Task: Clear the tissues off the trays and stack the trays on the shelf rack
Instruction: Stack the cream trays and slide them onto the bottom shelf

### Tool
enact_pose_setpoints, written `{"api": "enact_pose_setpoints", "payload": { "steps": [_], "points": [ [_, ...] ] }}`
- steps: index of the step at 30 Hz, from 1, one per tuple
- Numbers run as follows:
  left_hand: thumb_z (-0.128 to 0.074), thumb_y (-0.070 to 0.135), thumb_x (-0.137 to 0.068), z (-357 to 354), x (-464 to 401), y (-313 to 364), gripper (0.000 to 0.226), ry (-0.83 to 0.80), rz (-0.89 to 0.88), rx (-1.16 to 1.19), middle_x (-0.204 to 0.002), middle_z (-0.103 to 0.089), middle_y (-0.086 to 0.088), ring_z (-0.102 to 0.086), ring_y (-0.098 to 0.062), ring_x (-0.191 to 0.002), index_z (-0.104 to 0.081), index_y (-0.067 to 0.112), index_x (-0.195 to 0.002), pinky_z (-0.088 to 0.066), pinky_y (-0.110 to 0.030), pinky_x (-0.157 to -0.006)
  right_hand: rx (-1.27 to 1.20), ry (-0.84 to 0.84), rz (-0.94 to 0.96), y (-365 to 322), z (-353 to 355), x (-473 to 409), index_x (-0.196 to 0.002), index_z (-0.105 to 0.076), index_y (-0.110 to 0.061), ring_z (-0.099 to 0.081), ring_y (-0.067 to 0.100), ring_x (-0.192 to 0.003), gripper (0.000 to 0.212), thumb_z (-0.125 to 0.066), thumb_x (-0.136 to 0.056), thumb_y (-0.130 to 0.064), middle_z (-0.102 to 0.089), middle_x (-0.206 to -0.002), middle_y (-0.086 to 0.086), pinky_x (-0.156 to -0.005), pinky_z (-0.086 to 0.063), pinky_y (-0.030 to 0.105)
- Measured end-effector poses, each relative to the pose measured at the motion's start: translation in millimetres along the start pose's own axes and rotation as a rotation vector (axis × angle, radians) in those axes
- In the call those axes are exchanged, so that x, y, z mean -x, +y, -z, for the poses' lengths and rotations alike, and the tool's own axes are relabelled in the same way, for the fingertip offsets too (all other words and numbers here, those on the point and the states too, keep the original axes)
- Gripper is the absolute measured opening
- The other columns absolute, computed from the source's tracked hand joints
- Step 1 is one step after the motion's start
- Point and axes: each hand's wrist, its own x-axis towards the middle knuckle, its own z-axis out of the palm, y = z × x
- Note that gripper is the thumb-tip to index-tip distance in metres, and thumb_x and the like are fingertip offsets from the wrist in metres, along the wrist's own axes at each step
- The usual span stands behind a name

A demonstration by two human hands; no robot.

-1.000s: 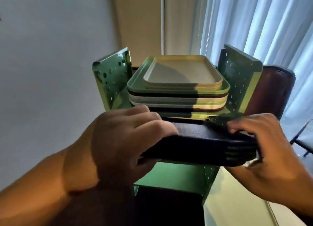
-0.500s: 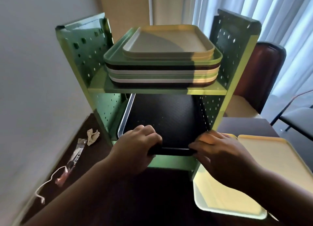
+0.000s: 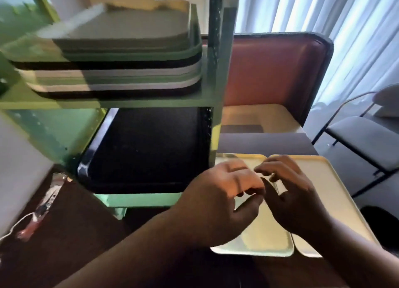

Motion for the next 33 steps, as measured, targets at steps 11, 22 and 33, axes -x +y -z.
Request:
{"api": "enact_pose_setpoints", "payload": {
  "steps": [11, 22, 33],
  "points": [
    [-0.067, 0.033, -0.084, -251, -96, -45, 0.063, -0.526, 0.812, 0.268, -0.128, -0.064, -0.011, -0.064, -0.027, -0.112, -0.050, 0.011, -0.140, -0.050, -0.035, -0.092, 0.381, -0.407, -1.235, 240, 80, 100, -0.149, -0.045, -0.018, -0.049, 0.039, -0.129, 0.071, -0.068, -0.084, -0.036, -0.050, -0.145, 0.017, -0.106, -0.044, 0.044],
    [-0.055, 0.042, -0.082, -371, -98, -45, 0.064, -0.742, 0.866, -0.207, -0.145, -0.048, -0.007, -0.039, -0.033, -0.134, -0.045, 0.016, -0.140, -0.041, -0.040, -0.105, 0.270, -0.537, -1.371, 343, 126, 173, -0.107, -0.060, -0.017, -0.064, 0.026, -0.086, 0.023, -0.053, -0.086, -0.021, -0.069, -0.101, 0.007, -0.078, -0.054, 0.037],
    [-0.056, 0.039, -0.077, -364, -97, -41, 0.069, -0.487, 1.136, 0.026, -0.147, -0.042, -0.010, -0.045, -0.031, -0.132, -0.042, 0.019, -0.141, -0.040, -0.039, -0.108, -0.009, -0.060, -1.277, 345, 149, 143, -0.087, -0.060, -0.010, -0.061, 0.028, -0.077, 0.035, -0.048, -0.098, -0.041, -0.067, -0.085, 0.011, -0.065, -0.044, 0.036]
  ]
}}
